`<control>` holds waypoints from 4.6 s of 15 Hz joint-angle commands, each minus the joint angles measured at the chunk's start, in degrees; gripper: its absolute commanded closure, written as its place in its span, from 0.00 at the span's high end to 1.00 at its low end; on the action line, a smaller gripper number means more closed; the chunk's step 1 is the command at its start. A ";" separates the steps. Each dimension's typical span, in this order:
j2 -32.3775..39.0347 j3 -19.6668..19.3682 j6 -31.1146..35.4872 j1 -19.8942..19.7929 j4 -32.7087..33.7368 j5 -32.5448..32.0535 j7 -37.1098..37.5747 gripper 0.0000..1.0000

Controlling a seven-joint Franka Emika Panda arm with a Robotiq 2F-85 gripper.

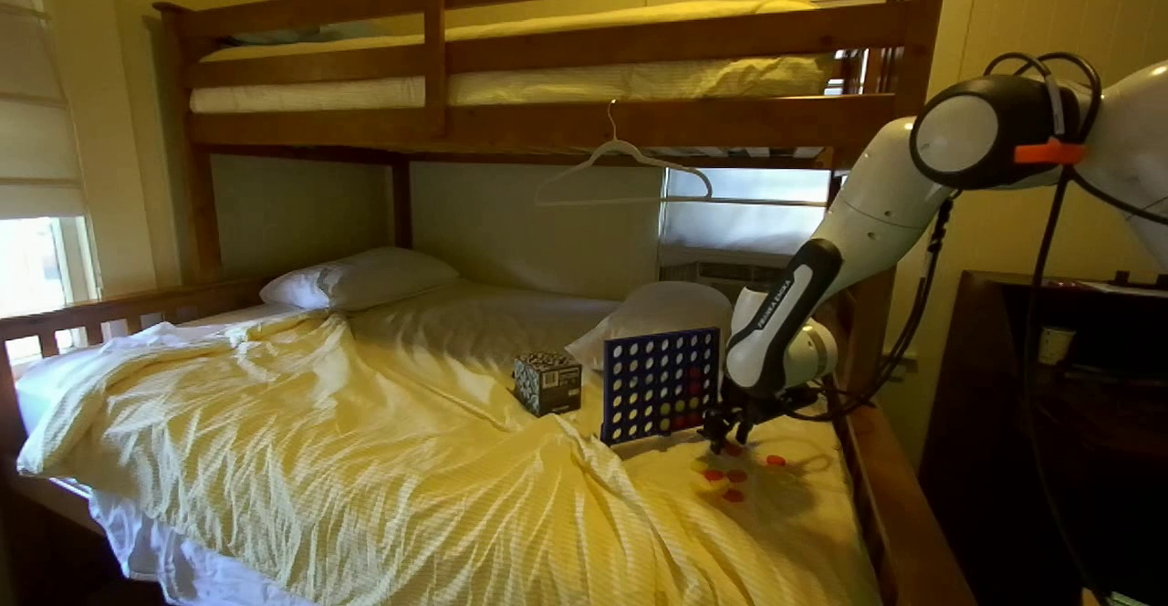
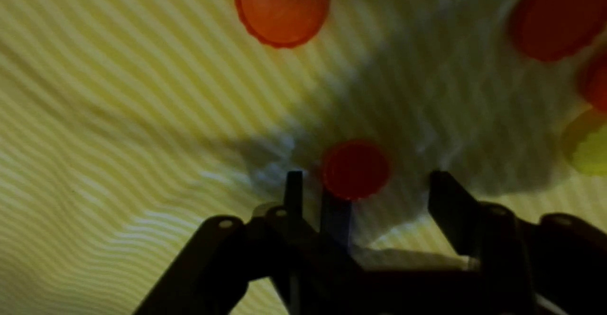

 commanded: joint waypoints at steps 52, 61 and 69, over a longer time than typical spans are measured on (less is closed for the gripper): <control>-21.26 11.70 33.04 -13.80 -24.38 -0.10 -1.52 0.09; -19.35 15.66 47.43 -18.71 -25.47 -4.54 3.29 0.09; -17.03 11.22 57.88 -16.62 -24.31 -14.04 12.55 0.09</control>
